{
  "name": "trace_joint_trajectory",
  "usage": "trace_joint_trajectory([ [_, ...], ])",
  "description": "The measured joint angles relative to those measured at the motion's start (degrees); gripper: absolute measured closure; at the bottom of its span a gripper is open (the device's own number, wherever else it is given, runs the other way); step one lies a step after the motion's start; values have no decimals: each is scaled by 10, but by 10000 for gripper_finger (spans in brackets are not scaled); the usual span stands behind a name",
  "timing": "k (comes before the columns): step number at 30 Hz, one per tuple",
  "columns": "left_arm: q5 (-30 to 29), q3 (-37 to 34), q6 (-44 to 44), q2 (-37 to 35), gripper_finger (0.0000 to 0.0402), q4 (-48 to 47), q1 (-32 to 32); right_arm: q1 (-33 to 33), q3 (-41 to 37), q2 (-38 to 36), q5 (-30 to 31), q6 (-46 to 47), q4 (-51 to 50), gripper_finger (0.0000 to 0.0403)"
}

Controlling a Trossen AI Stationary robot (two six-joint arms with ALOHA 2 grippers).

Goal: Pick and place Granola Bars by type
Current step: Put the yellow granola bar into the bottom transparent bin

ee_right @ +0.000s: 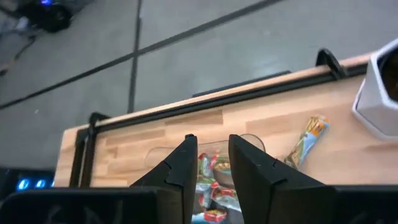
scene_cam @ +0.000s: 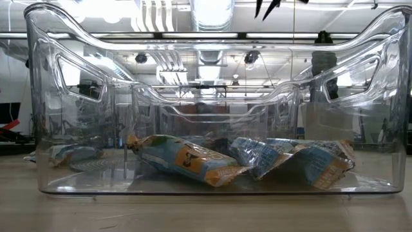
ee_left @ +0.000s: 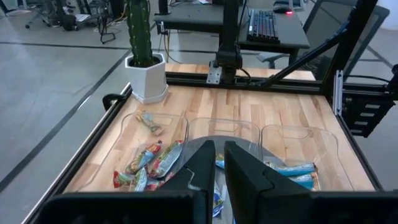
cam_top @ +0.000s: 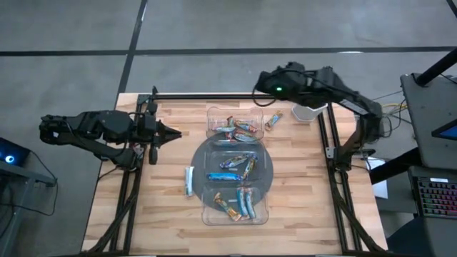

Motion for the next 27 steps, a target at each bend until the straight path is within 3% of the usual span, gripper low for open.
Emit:
trace_joint_trajectory([
  [6,0,0,-14,-9,384,-21,0,-12,0,35,-8,44,-5,308],
  [14,0,0,-15,-41,384,-30,0,-58,0,18,-21,66,-17,309],
  [27,0,0,3,-65,384,-30,0,-178,-2,17,-144,-8,-31,306],
])
